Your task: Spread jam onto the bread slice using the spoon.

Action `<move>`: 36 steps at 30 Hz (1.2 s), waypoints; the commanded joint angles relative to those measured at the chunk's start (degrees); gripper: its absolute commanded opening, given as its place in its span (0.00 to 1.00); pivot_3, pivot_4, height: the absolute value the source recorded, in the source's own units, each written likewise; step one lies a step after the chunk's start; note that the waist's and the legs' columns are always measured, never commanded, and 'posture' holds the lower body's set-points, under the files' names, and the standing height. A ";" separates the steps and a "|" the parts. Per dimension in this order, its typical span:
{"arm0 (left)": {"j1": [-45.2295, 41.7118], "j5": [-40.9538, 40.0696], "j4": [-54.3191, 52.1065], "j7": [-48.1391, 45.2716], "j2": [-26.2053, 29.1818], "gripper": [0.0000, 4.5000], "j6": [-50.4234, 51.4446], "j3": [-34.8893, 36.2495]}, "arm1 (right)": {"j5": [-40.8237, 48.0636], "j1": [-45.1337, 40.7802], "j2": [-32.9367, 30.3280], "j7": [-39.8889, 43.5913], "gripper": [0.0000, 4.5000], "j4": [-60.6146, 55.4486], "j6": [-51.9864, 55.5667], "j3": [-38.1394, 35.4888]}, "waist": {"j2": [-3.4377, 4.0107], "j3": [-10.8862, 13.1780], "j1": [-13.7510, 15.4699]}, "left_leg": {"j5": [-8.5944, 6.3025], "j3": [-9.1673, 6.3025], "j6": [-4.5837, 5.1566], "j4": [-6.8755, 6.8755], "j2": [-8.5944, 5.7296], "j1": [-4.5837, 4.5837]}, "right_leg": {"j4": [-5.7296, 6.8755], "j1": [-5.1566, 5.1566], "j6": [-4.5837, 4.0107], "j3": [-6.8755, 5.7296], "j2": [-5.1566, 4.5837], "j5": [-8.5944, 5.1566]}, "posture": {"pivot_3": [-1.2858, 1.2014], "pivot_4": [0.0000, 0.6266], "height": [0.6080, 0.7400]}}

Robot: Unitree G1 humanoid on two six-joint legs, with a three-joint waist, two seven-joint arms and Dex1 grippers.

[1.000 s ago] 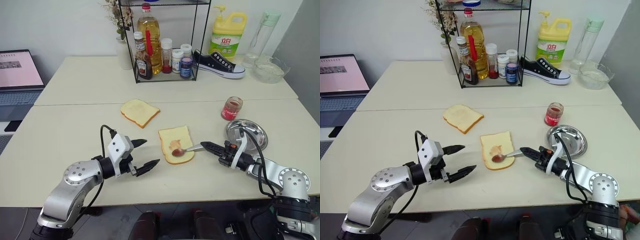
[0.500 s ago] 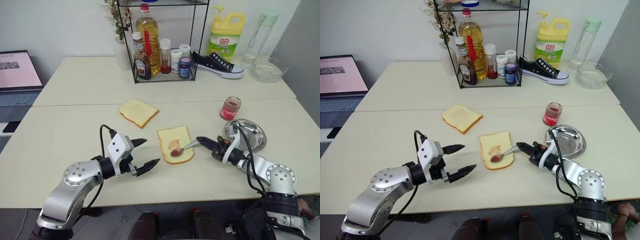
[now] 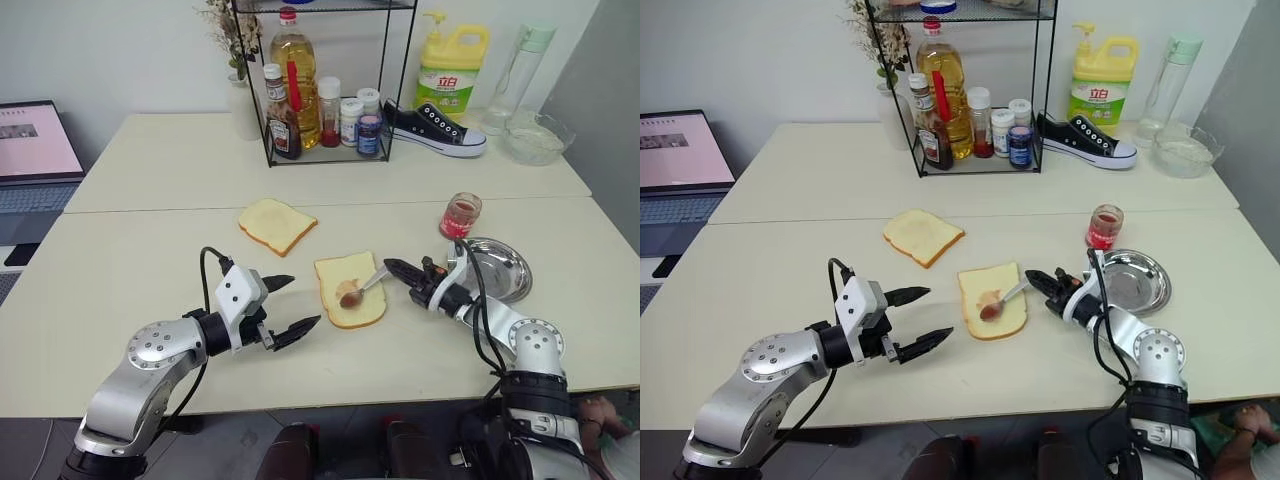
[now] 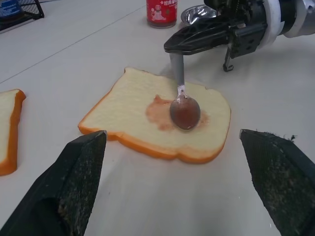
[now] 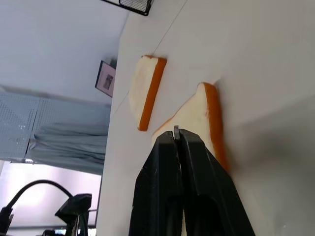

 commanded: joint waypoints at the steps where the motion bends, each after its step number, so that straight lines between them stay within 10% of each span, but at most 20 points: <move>1: -0.85 0.15 -0.96 -0.39 0.06 1.00 -1.20 -0.02 | -1.79 -1.98 1.37 -0.75 0.01 2.00 -2.73 -1.02 | 0.00 0.00 -0.01 | 0.00 0.00 0.00 0.00 0.00 0.00 | 0.00 0.00 0.00 0.00 0.00 0.00 | 0.52 0.24 1.00; 36: -1.60 0.22 -0.32 -0.73 -0.01 1.00 -1.10 -0.12 | 3.10 5.39 -5.99 7.81 0.01 -7.44 11.10 -1.00 | 0.00 0.00 0.07 | 0.00 -0.01 0.00 -0.01 -0.02 -0.01 | -0.03 0.01 0.00 0.00 -0.02 0.00 | 0.52 0.24 1.00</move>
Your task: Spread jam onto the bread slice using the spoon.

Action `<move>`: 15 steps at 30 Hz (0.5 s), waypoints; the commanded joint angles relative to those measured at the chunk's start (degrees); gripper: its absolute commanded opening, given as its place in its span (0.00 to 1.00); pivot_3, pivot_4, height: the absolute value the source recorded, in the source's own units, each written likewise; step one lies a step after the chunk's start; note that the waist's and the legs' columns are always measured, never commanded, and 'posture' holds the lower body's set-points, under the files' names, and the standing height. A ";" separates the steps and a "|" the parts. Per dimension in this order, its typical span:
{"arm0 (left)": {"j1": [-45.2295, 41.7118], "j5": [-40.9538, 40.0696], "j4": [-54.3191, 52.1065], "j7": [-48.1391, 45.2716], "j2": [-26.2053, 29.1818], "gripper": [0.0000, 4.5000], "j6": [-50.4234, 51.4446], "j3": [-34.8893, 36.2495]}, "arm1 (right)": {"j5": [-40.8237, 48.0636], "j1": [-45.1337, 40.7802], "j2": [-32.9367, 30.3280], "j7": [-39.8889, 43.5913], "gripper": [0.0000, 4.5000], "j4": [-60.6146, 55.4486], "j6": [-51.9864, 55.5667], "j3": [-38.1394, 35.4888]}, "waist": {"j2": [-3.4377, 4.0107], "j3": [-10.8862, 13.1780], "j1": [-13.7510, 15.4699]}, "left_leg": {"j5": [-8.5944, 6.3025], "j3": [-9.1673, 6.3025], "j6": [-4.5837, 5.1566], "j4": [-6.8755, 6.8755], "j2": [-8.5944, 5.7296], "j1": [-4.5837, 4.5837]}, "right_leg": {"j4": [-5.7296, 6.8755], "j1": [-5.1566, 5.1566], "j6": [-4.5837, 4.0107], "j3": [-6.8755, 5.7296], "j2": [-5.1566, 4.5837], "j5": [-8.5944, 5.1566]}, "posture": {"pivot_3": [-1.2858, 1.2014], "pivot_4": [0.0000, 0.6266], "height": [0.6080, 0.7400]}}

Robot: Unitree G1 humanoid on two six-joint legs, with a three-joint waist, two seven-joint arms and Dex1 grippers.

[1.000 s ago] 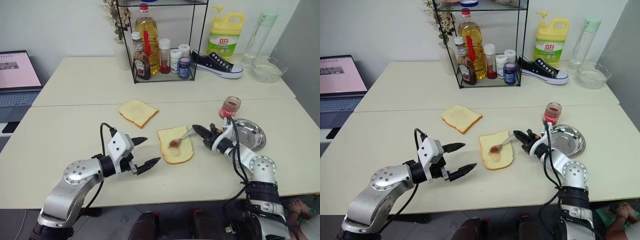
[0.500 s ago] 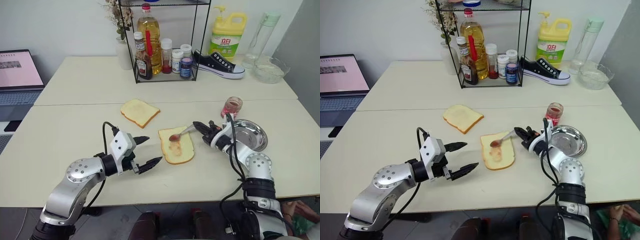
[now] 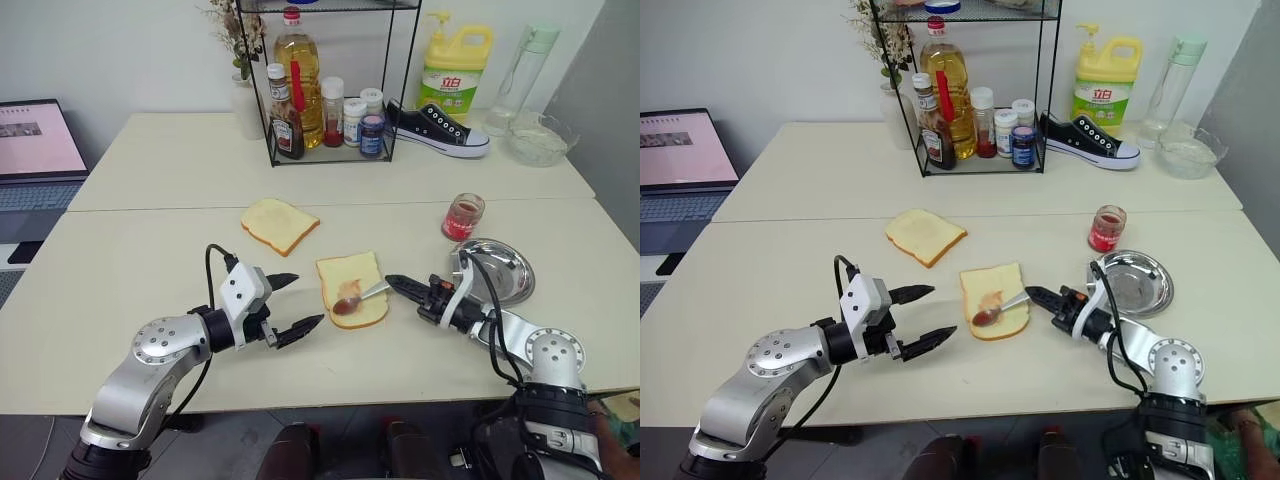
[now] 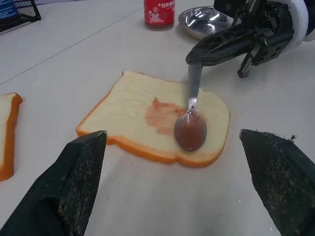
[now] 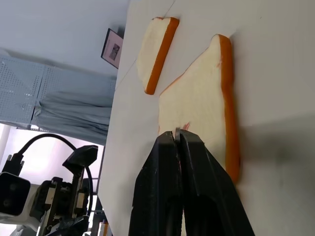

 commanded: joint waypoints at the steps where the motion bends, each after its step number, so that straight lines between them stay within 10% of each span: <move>1: -0.11 0.17 -1.41 0.29 0.22 1.00 -1.01 0.93 | 2.64 0.36 -1.42 0.67 0.01 -2.14 0.91 -1.40 | 0.00 0.00 0.00 | 0.00 0.00 0.00 0.00 0.00 0.00 | 0.00 0.00 0.00 0.00 0.00 0.00 | 0.52 0.24 1.00; 15: -19.35 0.24 3.22 -12.95 3.30 1.00 0.93 -9.23 | 26.03 6.64 -11.57 -22.36 0.01 -19.36 -11.72 -14.78 | -0.06 0.05 0.52 | 0.00 0.02 0.00 0.04 -0.09 -0.09 | -0.06 0.04 0.02 -0.05 -0.02 0.00 | 0.52 0.24 1.00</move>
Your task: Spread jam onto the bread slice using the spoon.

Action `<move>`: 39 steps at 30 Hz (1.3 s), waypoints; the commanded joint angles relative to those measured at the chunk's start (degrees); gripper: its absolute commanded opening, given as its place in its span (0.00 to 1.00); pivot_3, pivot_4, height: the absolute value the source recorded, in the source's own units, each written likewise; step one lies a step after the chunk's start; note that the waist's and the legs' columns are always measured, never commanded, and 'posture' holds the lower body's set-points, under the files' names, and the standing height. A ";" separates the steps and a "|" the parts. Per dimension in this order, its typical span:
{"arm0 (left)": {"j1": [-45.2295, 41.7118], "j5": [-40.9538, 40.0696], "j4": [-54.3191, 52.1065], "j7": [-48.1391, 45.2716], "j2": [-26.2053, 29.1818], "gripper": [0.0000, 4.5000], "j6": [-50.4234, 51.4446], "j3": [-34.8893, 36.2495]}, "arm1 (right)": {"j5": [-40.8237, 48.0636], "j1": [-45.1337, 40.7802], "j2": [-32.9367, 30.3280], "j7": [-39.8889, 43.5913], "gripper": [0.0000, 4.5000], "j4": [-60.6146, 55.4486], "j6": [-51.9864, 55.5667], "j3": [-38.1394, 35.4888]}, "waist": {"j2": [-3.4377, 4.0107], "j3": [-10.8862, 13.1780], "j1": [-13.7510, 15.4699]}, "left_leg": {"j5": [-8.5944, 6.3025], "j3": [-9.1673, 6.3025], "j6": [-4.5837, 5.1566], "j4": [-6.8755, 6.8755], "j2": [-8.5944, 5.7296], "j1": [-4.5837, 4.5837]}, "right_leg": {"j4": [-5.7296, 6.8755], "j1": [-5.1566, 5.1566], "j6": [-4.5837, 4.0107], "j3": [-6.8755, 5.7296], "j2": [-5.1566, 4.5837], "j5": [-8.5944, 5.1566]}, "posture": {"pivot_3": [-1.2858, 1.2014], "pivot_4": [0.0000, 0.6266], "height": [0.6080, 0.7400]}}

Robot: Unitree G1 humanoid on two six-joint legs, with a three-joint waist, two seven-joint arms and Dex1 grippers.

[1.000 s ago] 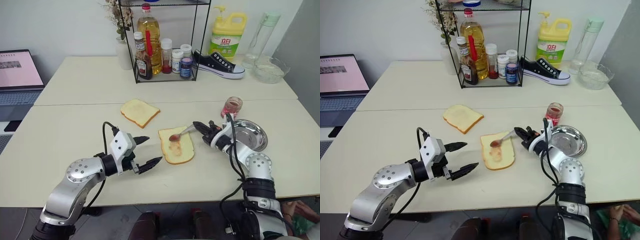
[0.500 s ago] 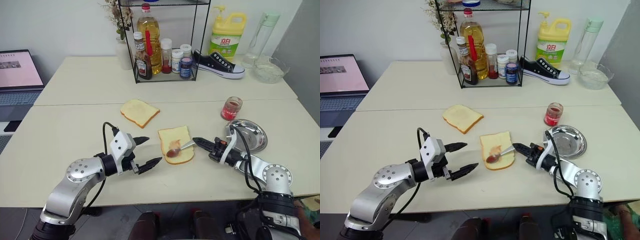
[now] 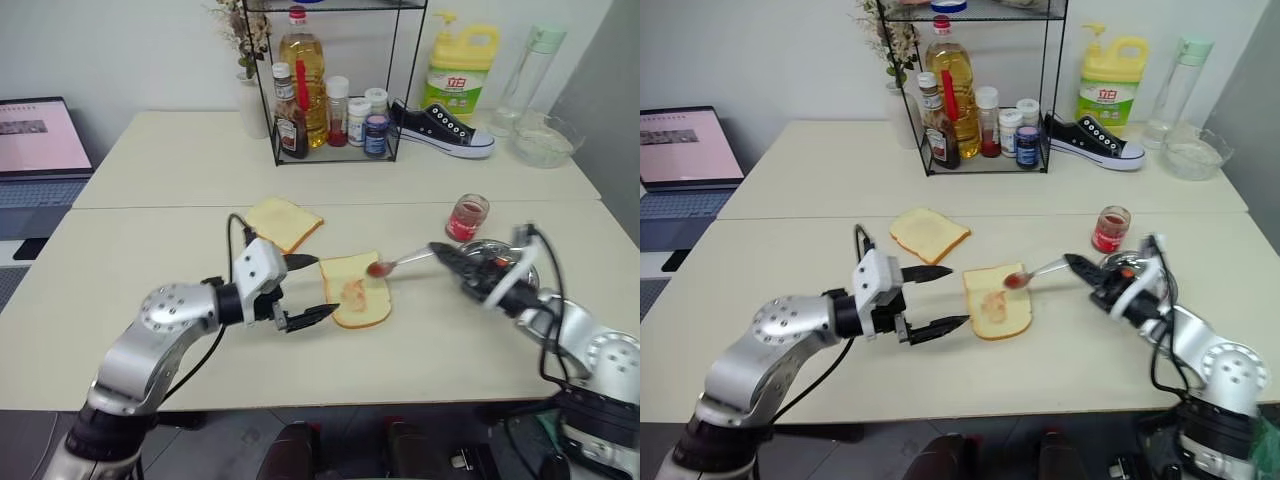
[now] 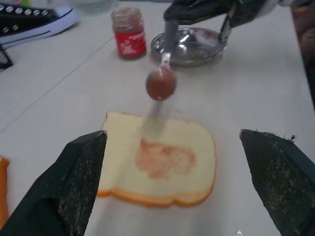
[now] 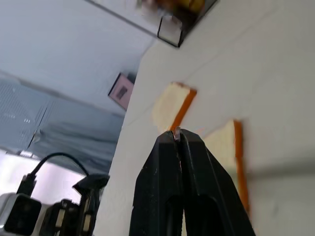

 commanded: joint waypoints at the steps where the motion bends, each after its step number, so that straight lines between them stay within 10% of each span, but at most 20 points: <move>1: -5.36 2.65 3.54 -5.56 0.29 1.00 -2.94 -4.94 | 5.39 3.47 -3.55 -5.75 0.01 -5.37 -5.86 -4.34 | 0.00 0.00 -0.14 | 0.00 0.02 0.00 0.00 0.00 0.00 | 0.01 0.00 0.00 0.00 -0.01 0.00 | 0.52 0.24 1.00; 23: -28.18 12.84 36.65 -11.76 -21.76 1.00 -13.70 -14.92 | -17.62 4.24 -16.48 9.01 0.01 21.61 -13.50 -6.58 | -0.08 0.06 -0.57 | 0.00 0.21 0.04 0.01 0.03 0.01 | 0.02 -0.01 0.02 0.02 0.05 0.00 | 0.52 0.24 1.00; 36: -28.18 12.89 37.41 -11.95 -19.85 1.00 -15.27 -12.65 | -18.81 5.98 -18.54 10.40 0.97 19.38 -9.97 -14.56 | -0.07 0.06 -0.43 | 0.00 0.19 0.04 0.06 0.01 0.02 | 0.04 0.01 0.03 0.02 0.02 0.01 | 0.52 0.24 1.00; 39: -28.50 12.42 37.36 -12.69 -18.05 1.00 -14.93 -11.00 | -22.23 8.82 -21.99 13.45 1.00 14.93 -9.25 -14.52 | -0.06 0.05 -0.44 | 0.00 0.18 0.04 0.06 0.01 0.02 | 0.04 0.01 0.03 0.02 0.02 0.01 | 0.52 0.24 1.00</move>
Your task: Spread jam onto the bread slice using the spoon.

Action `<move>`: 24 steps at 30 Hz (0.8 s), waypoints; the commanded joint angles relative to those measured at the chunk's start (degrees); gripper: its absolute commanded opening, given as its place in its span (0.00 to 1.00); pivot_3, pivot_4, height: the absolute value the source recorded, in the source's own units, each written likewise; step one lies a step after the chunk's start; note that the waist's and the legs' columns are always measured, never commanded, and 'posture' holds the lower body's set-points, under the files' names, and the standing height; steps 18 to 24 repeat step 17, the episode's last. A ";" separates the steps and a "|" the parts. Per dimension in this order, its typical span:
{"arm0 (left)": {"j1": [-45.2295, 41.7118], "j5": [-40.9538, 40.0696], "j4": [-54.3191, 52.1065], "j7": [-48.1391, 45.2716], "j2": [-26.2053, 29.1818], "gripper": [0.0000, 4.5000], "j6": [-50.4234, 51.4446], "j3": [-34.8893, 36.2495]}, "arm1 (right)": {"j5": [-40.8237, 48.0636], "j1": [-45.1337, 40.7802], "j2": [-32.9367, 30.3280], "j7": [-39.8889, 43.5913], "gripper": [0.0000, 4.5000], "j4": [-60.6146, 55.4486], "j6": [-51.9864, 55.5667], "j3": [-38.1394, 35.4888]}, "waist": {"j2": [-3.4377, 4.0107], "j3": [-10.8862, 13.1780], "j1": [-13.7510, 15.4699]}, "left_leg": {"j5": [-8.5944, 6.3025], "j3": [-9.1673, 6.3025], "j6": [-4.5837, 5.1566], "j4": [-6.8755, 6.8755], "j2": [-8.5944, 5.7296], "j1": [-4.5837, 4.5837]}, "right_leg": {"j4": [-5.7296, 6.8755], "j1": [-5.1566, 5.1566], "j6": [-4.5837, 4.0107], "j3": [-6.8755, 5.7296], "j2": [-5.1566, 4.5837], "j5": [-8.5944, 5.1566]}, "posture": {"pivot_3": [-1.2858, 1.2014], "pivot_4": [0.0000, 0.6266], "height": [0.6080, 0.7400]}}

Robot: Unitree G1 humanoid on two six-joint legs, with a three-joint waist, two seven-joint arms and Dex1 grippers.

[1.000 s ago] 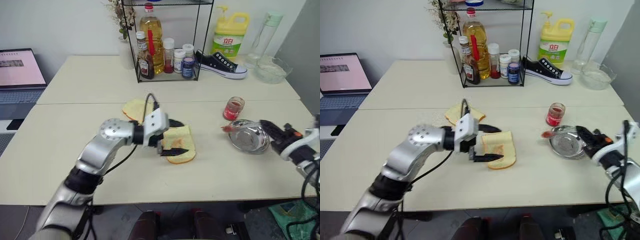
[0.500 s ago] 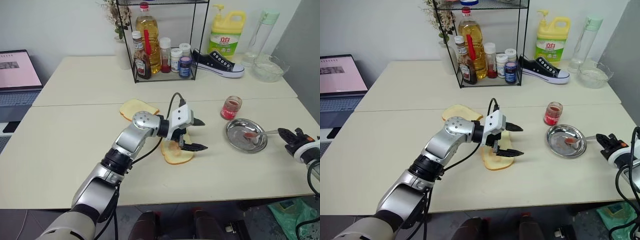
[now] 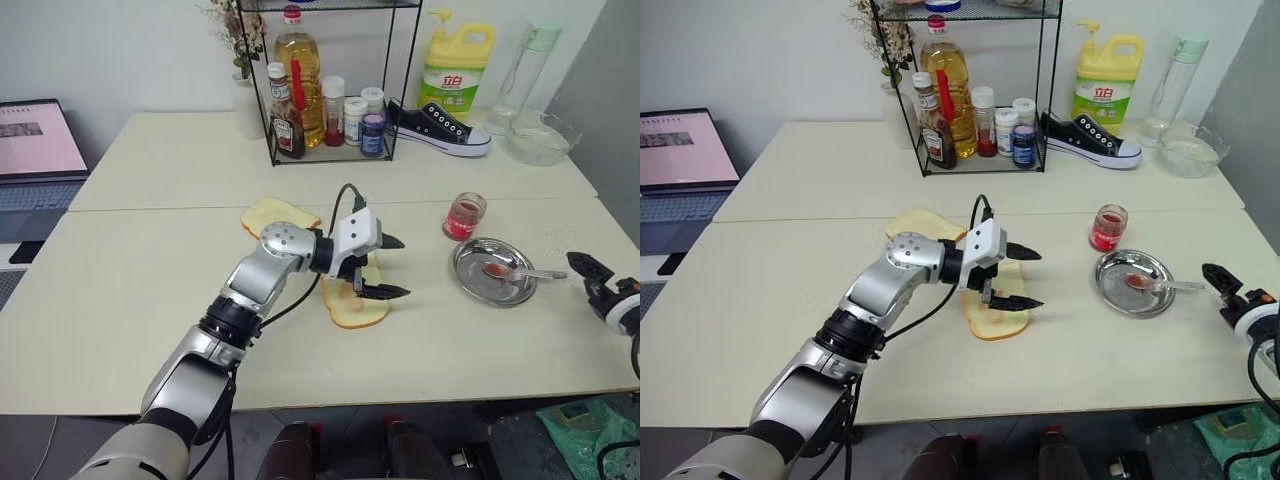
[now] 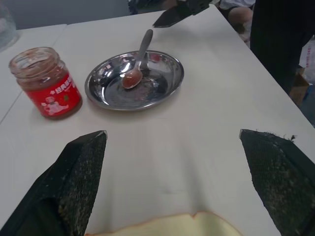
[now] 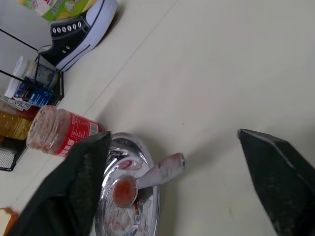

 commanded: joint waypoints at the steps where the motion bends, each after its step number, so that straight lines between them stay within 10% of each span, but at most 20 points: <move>1: -0.65 -1.86 -1.73 -1.74 3.90 1.00 1.26 4.58 | -5.61 4.99 -7.68 7.95 1.00 -10.78 0.14 -0.06 | 0.05 0.01 -0.01 | 0.00 0.00 0.00 0.00 0.00 0.00 | 0.00 0.00 0.00 0.00 0.00 0.00 | 0.52 0.24 1.00; 12: 16.00 -12.21 -18.69 -6.22 33.99 1.00 24.00 23.66 | -13.88 21.62 -23.92 37.38 1.00 -39.70 1.60 5.49 | -0.12 0.26 -0.59 | -0.02 -0.12 0.02 -0.08 0.25 0.04 | -0.04 -0.04 -0.02 -0.02 0.16 -0.03 | 0.52 0.24 1.00; 24: 23.59 -14.15 -24.82 -4.02 37.36 1.00 25.78 28.41 | -14.90 17.64 -22.84 37.57 1.00 -39.81 1.25 9.69 | -0.32 0.40 1.11 | -0.02 -0.26 0.00 0.05 0.02 0.04 | -0.10 0.12 -0.02 -0.07 -0.17 -0.01 | 0.52 0.24 1.00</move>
